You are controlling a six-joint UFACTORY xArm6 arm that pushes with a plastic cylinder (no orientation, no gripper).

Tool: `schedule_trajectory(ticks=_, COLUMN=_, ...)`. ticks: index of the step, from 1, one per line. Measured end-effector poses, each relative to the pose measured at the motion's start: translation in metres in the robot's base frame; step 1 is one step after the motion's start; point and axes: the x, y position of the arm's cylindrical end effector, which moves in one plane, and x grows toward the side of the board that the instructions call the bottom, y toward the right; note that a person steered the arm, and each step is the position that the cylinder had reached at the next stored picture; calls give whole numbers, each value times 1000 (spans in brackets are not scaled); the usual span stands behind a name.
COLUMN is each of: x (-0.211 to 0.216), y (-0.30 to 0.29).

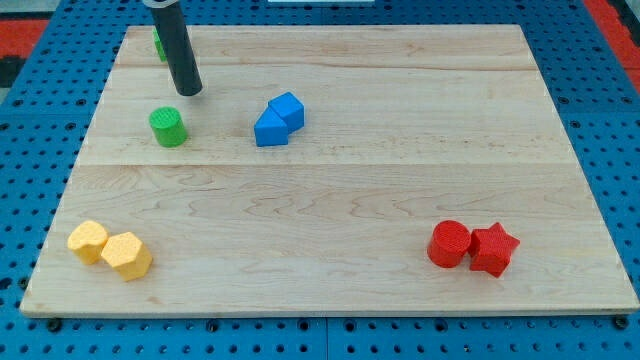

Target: Slide the green star to the top of the green circle

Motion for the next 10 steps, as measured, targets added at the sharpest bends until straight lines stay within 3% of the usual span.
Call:
schedule_trajectory(ticks=2, x=-70, y=1)
schedule_trajectory(ticks=3, x=-49, y=24)
schedule_trajectory(ticks=4, x=-104, y=25)
schedule_trajectory(ticks=5, x=-124, y=24)
schedule_trajectory(ticks=6, x=-91, y=15)
schedule_trajectory(ticks=8, x=-112, y=-13)
schedule_trajectory(ticks=9, x=-111, y=-74)
schedule_trajectory(ticks=10, x=-87, y=-83)
